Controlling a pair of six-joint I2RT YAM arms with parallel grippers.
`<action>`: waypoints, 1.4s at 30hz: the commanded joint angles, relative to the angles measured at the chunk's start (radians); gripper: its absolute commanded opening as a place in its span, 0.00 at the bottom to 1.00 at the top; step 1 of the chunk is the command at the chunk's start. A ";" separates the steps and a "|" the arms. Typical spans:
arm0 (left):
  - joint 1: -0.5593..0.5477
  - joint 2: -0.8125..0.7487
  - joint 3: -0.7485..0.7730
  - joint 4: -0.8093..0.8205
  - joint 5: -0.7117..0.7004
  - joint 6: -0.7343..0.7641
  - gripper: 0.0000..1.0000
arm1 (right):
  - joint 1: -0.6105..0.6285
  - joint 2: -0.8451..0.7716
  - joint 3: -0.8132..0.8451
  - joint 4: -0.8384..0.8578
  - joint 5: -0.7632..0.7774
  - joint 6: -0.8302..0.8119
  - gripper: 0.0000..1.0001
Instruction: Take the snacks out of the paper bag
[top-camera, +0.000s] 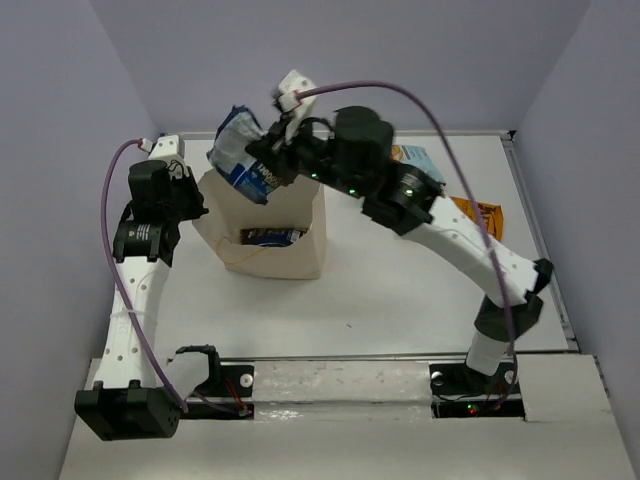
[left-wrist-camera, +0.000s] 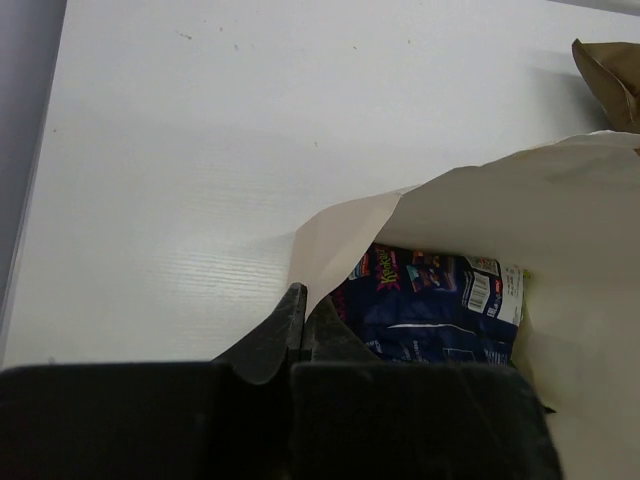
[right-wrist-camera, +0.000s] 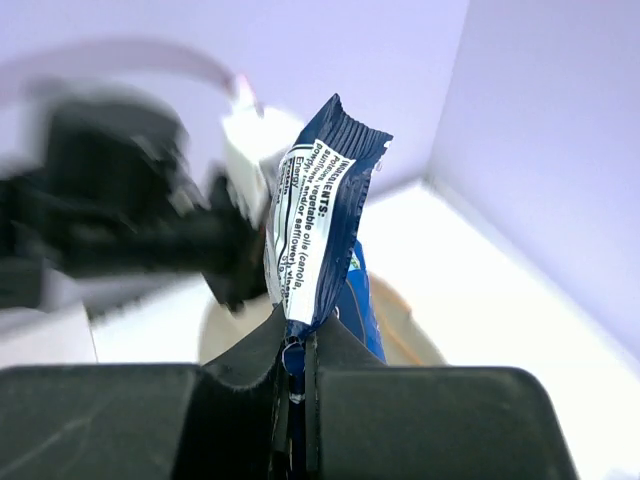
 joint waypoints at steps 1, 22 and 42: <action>0.000 -0.026 0.004 0.097 -0.046 -0.037 0.00 | 0.001 -0.276 -0.048 0.266 0.024 -0.052 0.01; 0.029 -0.010 0.041 0.040 -0.126 -0.198 0.00 | -0.042 -0.520 -1.094 0.260 0.817 -0.171 0.13; 0.006 -0.173 -0.161 0.067 -0.057 -0.215 0.00 | -0.033 -0.537 -0.622 0.061 0.096 0.046 0.74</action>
